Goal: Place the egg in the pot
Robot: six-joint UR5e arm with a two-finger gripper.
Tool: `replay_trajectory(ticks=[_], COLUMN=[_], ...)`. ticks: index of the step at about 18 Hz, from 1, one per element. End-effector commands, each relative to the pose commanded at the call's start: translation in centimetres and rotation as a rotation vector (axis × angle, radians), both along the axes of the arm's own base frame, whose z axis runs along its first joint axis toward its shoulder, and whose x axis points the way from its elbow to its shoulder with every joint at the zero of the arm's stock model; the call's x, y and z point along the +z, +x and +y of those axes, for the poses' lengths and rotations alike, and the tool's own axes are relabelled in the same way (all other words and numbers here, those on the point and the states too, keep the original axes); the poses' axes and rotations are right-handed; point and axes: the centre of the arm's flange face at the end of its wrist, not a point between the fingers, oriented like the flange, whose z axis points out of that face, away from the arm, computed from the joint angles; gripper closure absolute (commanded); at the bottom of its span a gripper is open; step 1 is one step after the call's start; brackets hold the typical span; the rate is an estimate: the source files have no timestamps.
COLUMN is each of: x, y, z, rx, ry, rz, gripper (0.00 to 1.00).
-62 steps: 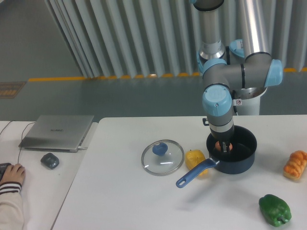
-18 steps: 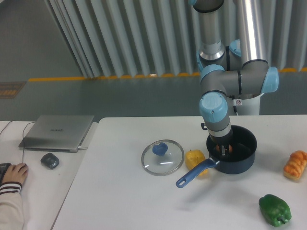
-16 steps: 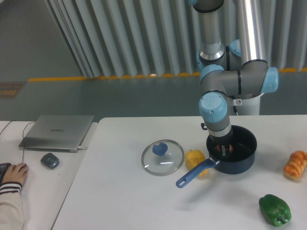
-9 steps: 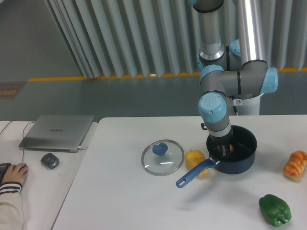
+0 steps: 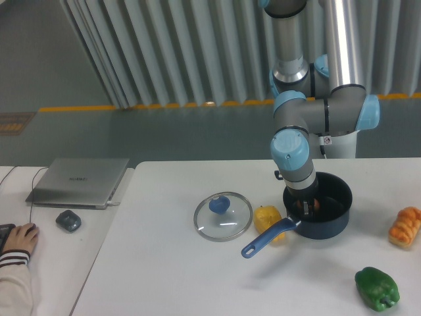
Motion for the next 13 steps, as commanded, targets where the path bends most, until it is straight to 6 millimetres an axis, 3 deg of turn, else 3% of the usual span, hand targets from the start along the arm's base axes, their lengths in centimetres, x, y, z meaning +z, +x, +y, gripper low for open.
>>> replay_trajectory(ticks=[11,13], x=[-0.28,-0.27], y=[0.05,0.04], z=[-0.11,-0.09], rx=[-0.002,-0.003], ry=[-0.006,-0.005], rz=[-0.003,-0.002], gripper=[0.7,0.67])
